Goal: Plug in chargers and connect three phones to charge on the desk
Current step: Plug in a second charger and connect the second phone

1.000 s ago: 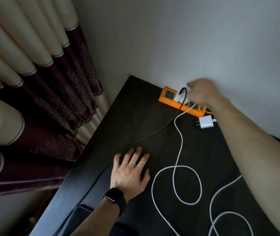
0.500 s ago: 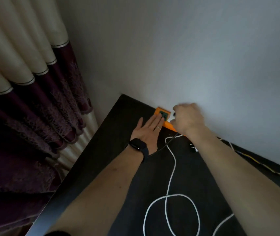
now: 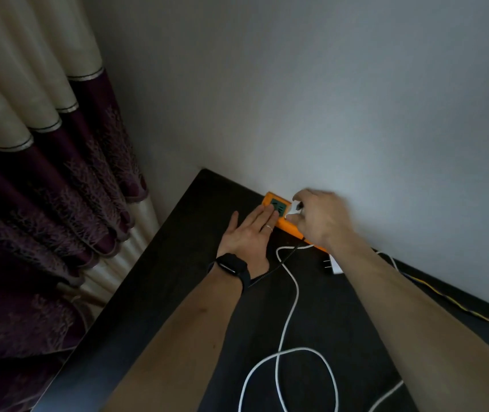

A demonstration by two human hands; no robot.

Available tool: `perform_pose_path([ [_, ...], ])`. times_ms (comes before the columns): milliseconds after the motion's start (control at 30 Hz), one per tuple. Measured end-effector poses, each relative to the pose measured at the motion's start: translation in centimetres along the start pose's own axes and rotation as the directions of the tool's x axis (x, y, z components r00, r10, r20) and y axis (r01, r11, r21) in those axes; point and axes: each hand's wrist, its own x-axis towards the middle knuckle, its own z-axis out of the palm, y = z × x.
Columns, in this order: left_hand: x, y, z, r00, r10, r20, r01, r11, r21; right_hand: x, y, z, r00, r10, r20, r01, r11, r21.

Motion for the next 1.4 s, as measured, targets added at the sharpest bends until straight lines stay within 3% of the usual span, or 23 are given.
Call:
perform_pose_path([
  [200,0.0,-0.7,0.1,0.999,0.026,0.026,-0.027,0.998,0.052,1.4,-1.1,-3.5,0.986,-0.143,-0.089,0.148,0.988,0.051],
  [300,-0.4,-0.7,0.3,0.999,0.040,0.033,-0.040,0.999,-0.009,1.8,-1.6,-3.5,0.993,-0.114,0.009,0.113,0.992,0.058],
  [500,0.0,-1.8,0.7,0.996,0.075,-0.041,-0.082,0.979,-0.188,1.3,-1.0,-1.3,1.000,-0.004,-0.010,0.006,0.986,0.168],
  [600,0.1,-2.5,1.0,0.995,0.092,-0.048,-0.100,0.970,-0.221,1.6,-0.6,-1.2,0.999,0.010,0.052,-0.018,0.987,0.159],
  [700,-0.1,-2.5,1.0,0.994,0.106,-0.022,-0.109,0.970,-0.217,1.7,-0.5,-1.0,0.995,0.017,0.098,-0.031,0.990,0.137],
  [833,0.1,-2.3,1.1,0.993,0.110,-0.045,-0.117,0.968,-0.222,2.4,-1.7,-0.4,0.995,-0.017,0.098,0.019,1.000,-0.016],
  [1067,-0.2,-2.9,1.1,0.993,0.117,-0.015,-0.118,0.971,-0.207,3.3,-3.2,0.1,0.992,0.018,0.121,-0.009,0.998,-0.070],
  [1267,-0.5,-2.7,0.5,0.992,0.108,0.069,-0.099,0.988,-0.114,1.8,-3.6,0.0,0.998,0.038,0.054,-0.030,0.988,-0.152],
  [1333,-0.5,-2.4,0.2,0.991,0.097,0.088,-0.089,0.992,-0.093,1.8,-3.4,-0.3,0.997,0.046,0.061,-0.038,0.992,-0.121],
  [1400,-0.6,-1.7,0.0,0.993,0.077,0.092,-0.069,0.993,-0.094,1.4,-2.4,-0.8,0.991,0.056,0.122,-0.061,0.998,0.032],
])
